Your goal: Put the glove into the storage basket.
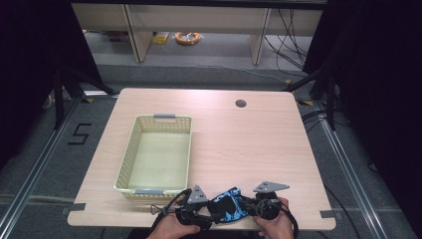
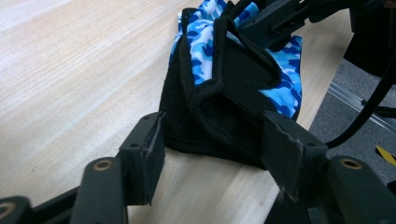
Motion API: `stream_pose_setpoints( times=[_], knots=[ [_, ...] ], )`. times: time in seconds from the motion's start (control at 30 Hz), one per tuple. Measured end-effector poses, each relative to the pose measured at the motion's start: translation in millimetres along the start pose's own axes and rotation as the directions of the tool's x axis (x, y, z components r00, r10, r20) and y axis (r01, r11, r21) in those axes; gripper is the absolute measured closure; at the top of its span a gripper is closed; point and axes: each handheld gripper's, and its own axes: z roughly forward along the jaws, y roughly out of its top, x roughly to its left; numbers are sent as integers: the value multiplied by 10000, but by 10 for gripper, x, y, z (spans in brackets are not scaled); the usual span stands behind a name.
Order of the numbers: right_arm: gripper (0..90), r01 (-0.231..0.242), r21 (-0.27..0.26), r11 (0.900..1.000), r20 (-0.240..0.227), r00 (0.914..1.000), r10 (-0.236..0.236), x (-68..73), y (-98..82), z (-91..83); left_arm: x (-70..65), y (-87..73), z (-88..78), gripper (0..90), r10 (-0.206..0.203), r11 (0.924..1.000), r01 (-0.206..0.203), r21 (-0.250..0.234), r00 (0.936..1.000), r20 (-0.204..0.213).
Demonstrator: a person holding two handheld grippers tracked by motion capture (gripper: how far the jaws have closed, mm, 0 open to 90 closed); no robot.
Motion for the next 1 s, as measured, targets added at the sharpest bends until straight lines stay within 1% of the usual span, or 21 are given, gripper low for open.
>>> stream_pose_setpoints(
  times=[0.07, 0.13, 0.17, 0.2, 0.33, 0.37, 0.4, 0.43, 0.47, 0.53, 0.57, 0.6, 0.63, 0.67, 0.73, 0.77, 0.83, 0.9, 0.93, 0.97, 1.0],
  knots=[
    [791, -55, -59, 10000, -76, 10000, 54, 10, -3, 8, -2, -13, 8, 447, -222, 9997, 221, -138, 9997, -60],
    [791, 14, -57, 10000, 19, 10000, -14, 11, -2, 7, 21, -8, -21, 445, 20, 9999, -20, 148, 10000, 24],
    [790, 32, -59, 10000, -76, 10000, -32, 13, -1, 10, 11, -15, -11, 445, -314, 9995, 314, 46, 9995, -66],
    [790, 29, 26, 10000, 83, 10000, -29, 20, 1, 0, -5, -17, -28, 442, -476, 9988, 476, -59, 9989, 26],
    [790, 135, 55, 9999, -37, 9999, -135, 45, 8, 20, -24, -87, -115, 430, -919, 9956, 916, 185, 9956, 157],
    [790, 148, 2, 9999, -205, 9997, -148, 45, 7, 34, -31, -105, -130, 432, -1034, 9945, 1027, 202, 9939, 395],
    [790, 125, 80, 9999, -98, 9999, -124, 48, 9, 26, -34, -117, -135, 435, -1252, 9919, 1238, 273, 9905, 566],
    [790, -85, 122, 9999, -249, 9997, 88, 53, 6, 28, -25, -133, -141, 435, -1304, 9908, 1282, 424, 9899, 564],
    [790, 16, 48, 10000, 4, 10000, -16, 54, 4, 16, -38, -143, -144, 437, -1433, 9894, 1415, 335, 9878, 612],
    [790, 34, 52, 10000, -2, 10000, -34, 56, 2, 14, -40, -121, -127, 438, -1487, 9886, 1466, 342, 9864, 699],
    [790, -21, -157, 9999, -15, 10000, 20, 59, -5, 31, -33, -106, -109, 439, -1620, 9867, 1602, 294, 9839, 759],
    [790, 42, 77, 10000, -17, 10000, -42, 53, 2, 13, -20, -95, -90, 441, -1841, 9828, 1826, 258, 9796, 802],
    [790, 46, 77, 10000, -9, 10000, -46, 52, 2, 11, 18, -68, -78, 443, -1792, 9836, 1769, 344, 9806, 799],
    [791, 52, 68, 10000, -4, 10000, -51, 50, 0, 11, 22, -58, -72, 446, -1950, 9807, 1929, 327, 9768, 886],
    [791, -68, 27, 10000, -230, 9997, 69, 46, -4, 18, 46, -42, -42, 471, -1894, 9819, 1886, 174, 9784, 833],
    [791, -50, 89, 9999, -29, 10000, 50, 49, -2, 6, 46, -42, -42, 487, -1894, 9819, 1886, 174, 9784, 833],
    [792, 10, 51, 10000, -40, 10000, -10, 38, -3, 8, 51, -24, -1, 528, -1837, 9828, 1844, -10, 9796, 811],
    [792, -110, 133, 9999, -34, 9999, 110, 33, -6, -7, 69, -8, 34, 573, -1664, 9858, 1678, -118, 9832, 746],
    [792, -14, 170, 9999, 164, 9999, 12, 23, -5, -17, 69, -4, 43, 608, -1601, 9867, 1616, -158, 9845, 714],
    [792, -36, 113, 9999, 124, 9999, 34, 19, -7, -15, 56, -4, 61, 629, -1283, 9912, 1298, -267, 9905, 497],
    [792, -36, 113, 9999, 124, 9999, 34, 19, -7, -15, 56, -4, 61, 671, -1283, 9912, 1298, -267, 9905, 497]
  ],
)
